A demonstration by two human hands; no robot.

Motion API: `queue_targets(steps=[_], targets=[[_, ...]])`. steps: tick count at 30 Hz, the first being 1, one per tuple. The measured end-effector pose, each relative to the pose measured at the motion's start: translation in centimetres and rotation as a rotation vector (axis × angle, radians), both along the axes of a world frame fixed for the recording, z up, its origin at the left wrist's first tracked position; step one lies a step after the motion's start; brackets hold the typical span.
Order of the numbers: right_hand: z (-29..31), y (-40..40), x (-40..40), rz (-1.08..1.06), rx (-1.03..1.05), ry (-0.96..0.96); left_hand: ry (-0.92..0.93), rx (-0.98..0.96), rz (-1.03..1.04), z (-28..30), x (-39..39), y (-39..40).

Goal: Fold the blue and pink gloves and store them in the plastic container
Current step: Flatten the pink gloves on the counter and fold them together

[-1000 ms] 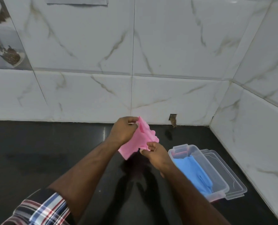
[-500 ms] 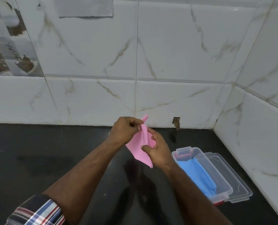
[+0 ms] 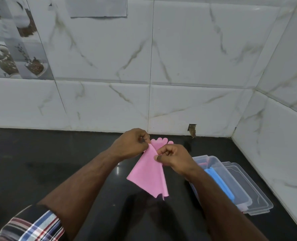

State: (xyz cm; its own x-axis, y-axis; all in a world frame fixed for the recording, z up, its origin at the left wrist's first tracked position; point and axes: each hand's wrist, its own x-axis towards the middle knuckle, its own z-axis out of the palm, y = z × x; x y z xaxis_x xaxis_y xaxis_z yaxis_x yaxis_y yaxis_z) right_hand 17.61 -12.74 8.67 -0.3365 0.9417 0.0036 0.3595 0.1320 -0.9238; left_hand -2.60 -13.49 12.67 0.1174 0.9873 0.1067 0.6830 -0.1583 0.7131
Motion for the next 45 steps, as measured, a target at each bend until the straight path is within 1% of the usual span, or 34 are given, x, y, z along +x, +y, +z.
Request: queue_targets(steps=[4, 6, 9, 11, 14, 16, 18, 21, 24, 26, 28, 32, 34, 36, 39, 42, 43, 45], targets=[[-0.4, -0.7, -0.5, 0.066, -0.098, -0.065, -0.012, -0.024, -0.008, -0.3, -0.5, -0.2], [-0.8, -0.7, -0.6, 0.057, -0.036, -0.149, -0.004, -0.036, 0.004, -0.5, -0.9, -0.2], [-0.6, -0.4, -0.6, -0.026, 0.102, -0.245, -0.006, -0.064, 0.017, -0.8, -1.8, -0.2], [-0.3, -0.4, -0.9, -0.02, 0.128, -0.222, -0.037, -0.086, 0.011, -0.8, -2.1, -0.4], [-0.3, -0.8, -1.7, 0.09, 0.11, -0.191, -0.068, -0.096, -0.032, -1.0, -2.2, -0.6], [-0.7, -1.1, -2.2, 0.136, 0.097, -0.177, -0.055, -0.071, -0.064, -1.1, -2.1, -0.9], [-0.9, -1.1, -2.2, 0.139, 0.095, -0.197, -0.023, -0.041, -0.094, -1.1, -2.3, -1.1], [-0.9, -1.2, -1.8, 0.149, 0.114, -0.27, -0.005, -0.06, -0.133, -1.4, -2.9, -1.3], [-0.9, -1.6, -1.6, 0.112, 0.093, -0.222, 0.009, -0.113, -0.175, -1.6, -3.3, -1.4], [-0.8, -1.8, -1.2, 0.039, 0.087, -0.19, 0.055, -0.142, -0.197, -1.8, -3.6, -1.4], [-0.5, -1.8, -0.6, 0.004, 0.093, -0.215, 0.131, -0.162, -0.215, -2.2, -4.0, -1.5], [-0.2, -2.1, -0.2, 0.062, 0.056, -0.287, 0.31, -0.218, -0.225, -5.1, -4.6, -1.7], [-0.6, -2.2, -0.2, 0.062, 0.036, -0.306, 0.437, -0.249, -0.228, -7.4, -4.8, -1.9], [-0.9, -2.2, -0.1, 0.054, 0.02, -0.347, 0.492, -0.268, -0.212, -9.6, -5.2, -2.1], [-1.4, -2.0, 0.5, 0.059, -0.03, -0.456, 0.394, -0.28, -0.128, -11.0, -6.0, -2.2], [-1.7, -1.7, 1.3, 0.059, -0.094, -0.525, 0.272, -0.237, -0.056, -10.3, -6.4, -2.0], [-1.8, -1.5, 1.5, 0.038, -0.08, -0.54, 0.237, -0.211, -0.039, -9.7, -6.4, -1.9], [-1.6, -1.3, 1.5, -0.049, 0.02, -0.567, 0.154, -0.147, -0.002, -8.2, -6.4, -1.5]])
